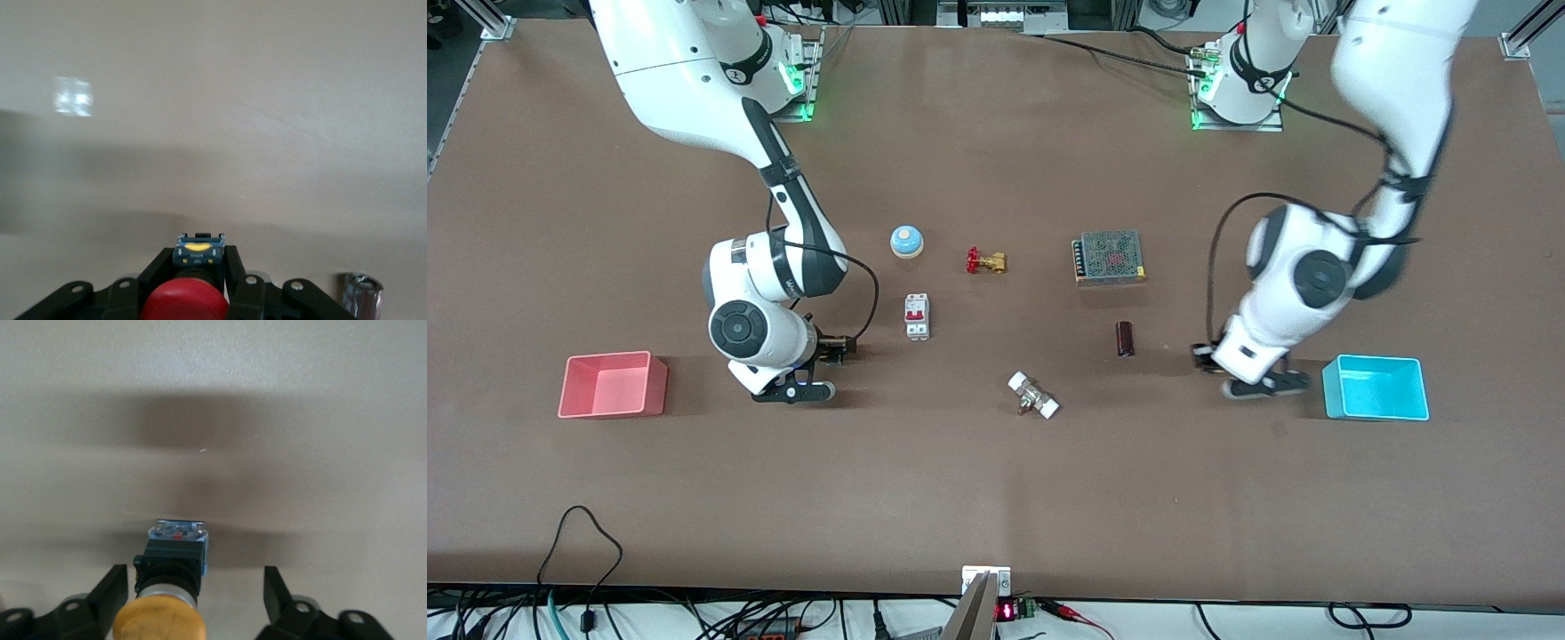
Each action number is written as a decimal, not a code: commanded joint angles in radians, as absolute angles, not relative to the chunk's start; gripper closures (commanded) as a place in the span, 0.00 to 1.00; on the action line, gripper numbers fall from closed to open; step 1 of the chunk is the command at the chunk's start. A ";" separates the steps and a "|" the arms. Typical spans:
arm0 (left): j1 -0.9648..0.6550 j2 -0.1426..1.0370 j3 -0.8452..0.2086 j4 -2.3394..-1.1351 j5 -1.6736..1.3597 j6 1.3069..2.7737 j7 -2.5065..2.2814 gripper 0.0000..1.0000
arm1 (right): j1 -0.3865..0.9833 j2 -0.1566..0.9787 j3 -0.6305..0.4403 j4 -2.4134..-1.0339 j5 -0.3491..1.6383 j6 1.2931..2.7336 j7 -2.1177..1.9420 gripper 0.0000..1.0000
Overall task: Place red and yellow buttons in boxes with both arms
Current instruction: 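Carry the red button to the cyan box while the right gripper carries yellow to pink, then open the left gripper over the cyan box while the right gripper releases into pink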
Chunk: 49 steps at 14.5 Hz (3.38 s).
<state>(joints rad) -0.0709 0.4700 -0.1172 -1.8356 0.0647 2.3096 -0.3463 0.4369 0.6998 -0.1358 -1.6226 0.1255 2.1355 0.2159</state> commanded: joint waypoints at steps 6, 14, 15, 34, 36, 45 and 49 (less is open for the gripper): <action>0.219 0.483 -0.121 -1.671 0.089 2.193 0.124 0.99 | 0.443 0.713 -0.133 -1.601 0.140 2.132 0.222 0.32; 0.325 0.664 -0.120 -1.661 0.094 2.371 0.258 0.99 | 0.433 0.706 -0.135 -1.589 0.133 2.131 0.199 0.70; 0.330 0.673 -0.120 -1.664 0.094 2.375 0.265 0.99 | 0.431 0.703 -0.138 -1.569 0.130 2.125 0.196 0.71; 0.337 0.673 -0.120 -1.671 0.094 2.402 0.282 0.00 | 0.127 0.768 -0.431 -1.371 0.232 1.982 -0.279 0.72; 0.337 0.632 -0.121 -1.666 0.094 2.366 0.281 0.00 | 0.129 0.793 -0.428 -1.368 0.235 1.991 -0.281 0.72; 0.325 0.591 -0.140 -1.303 0.074 1.778 0.243 0.00 | 0.129 0.839 -0.410 -1.376 0.238 2.071 -0.278 0.71; 0.316 0.471 -0.213 -1.307 0.075 1.629 0.160 0.00 | 0.127 0.853 -0.408 -1.379 0.239 2.097 -0.278 0.56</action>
